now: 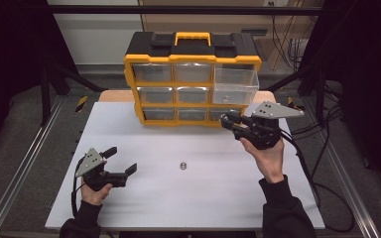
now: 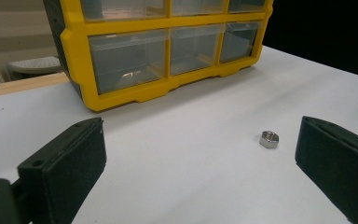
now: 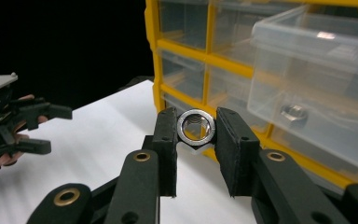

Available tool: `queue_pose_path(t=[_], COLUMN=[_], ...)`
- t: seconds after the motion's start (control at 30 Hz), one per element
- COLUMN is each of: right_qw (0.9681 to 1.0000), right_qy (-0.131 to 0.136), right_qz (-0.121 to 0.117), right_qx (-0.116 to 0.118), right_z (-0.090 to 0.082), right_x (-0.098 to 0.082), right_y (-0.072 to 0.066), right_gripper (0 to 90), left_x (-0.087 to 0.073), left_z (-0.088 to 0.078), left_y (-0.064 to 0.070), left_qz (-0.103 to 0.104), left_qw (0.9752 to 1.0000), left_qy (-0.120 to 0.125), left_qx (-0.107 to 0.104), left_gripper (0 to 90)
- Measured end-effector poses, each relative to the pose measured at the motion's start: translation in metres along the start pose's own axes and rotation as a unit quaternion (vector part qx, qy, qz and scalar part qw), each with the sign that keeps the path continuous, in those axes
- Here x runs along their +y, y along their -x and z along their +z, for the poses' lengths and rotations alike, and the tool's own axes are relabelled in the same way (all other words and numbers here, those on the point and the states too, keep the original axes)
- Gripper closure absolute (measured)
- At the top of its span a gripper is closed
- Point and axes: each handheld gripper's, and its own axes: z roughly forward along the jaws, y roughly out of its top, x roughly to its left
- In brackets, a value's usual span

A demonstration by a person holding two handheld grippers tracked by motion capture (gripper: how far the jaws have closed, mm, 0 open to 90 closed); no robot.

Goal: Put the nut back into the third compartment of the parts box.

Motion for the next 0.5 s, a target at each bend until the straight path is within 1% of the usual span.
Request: queue_pose_path(t=[0.13, 0.33, 0.5], right_qw=[1.0000, 0.9999, 0.9997], right_qy=[0.001, 0.001, 0.008], right_qz=[0.000, -0.004, -0.006], right_qx=[-0.007, -0.016, -0.022], right_z=[-0.003, -0.006, -0.008], right_x=[0.011, 0.023, 0.033], right_y=[0.003, 0.005, 0.007], right_gripper=[70.3, 70.3, 70.3], left_x=[0.000, 0.000, 0.000], left_z=[0.000, -0.001, 0.000], left_y=[0.000, 0.000, -0.001], left_qz=[-0.001, -0.001, -0.001], left_qw=[1.0000, 1.0000, 1.0000], left_qy=[0.000, 0.001, 0.001], left_qx=[0.001, 0.001, 0.002], left_gripper=[1.4, 1.4, 1.4])
